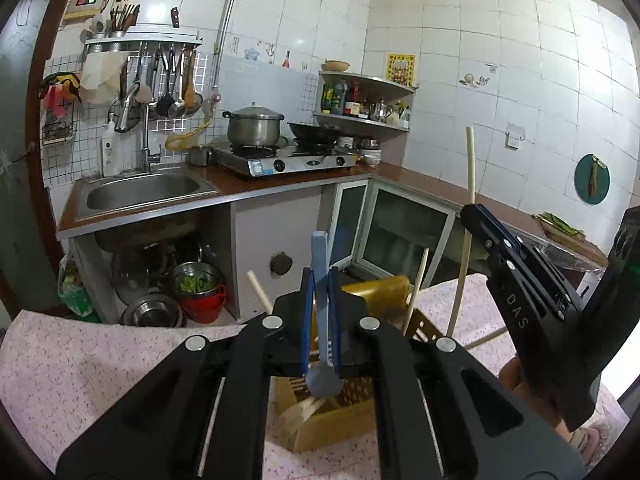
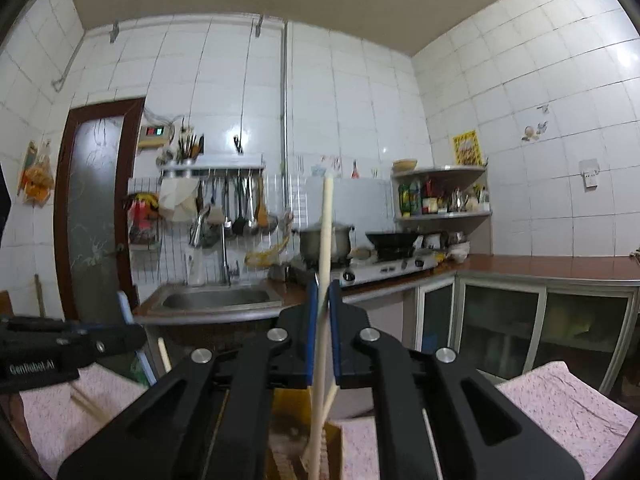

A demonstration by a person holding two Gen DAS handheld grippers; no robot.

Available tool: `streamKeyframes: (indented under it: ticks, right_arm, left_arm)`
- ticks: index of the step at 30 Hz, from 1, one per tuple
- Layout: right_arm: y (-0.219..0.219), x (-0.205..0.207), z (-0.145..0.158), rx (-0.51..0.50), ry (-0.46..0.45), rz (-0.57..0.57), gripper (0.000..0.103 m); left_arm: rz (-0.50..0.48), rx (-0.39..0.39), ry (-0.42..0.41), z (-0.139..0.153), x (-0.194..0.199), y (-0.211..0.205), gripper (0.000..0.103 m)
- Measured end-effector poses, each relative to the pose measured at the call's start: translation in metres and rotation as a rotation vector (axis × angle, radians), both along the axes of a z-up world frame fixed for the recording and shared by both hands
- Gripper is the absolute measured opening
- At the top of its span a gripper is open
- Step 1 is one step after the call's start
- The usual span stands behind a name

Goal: Organize utensils
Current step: 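Lower the blue spoon and chopstick down into the yellow holder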

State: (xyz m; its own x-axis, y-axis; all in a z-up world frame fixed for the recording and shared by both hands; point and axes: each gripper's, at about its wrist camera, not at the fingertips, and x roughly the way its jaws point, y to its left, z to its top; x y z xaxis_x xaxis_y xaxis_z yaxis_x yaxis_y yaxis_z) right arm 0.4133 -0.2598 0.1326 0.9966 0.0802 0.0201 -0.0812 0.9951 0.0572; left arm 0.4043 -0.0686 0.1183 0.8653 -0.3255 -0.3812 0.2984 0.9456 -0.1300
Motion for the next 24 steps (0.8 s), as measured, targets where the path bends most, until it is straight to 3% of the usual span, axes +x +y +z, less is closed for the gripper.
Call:
streamKeyframes:
  ticks: [6, 14, 24]
  right_arm:
    - [-0.008, -0.005, -0.011, -0.029, 0.071, 0.012, 0.004]
    - [-0.015, 0.000, 0.005, 0.020, 0.059, 0.055, 0.001]
    - [-0.032, -0.031, -0.017, 0.040, 0.121, 0.072, 0.003]
  left_arm:
    - [-0.004, -0.012, 0.056, -0.007, 0.001, 0.005, 0.005]
    - [-0.016, 0.018, 0.018, 0.004, -0.001, -0.004, 0.005]
    - [-0.020, 0.059, 0.078, -0.013, 0.010, -0.003, 0.006]
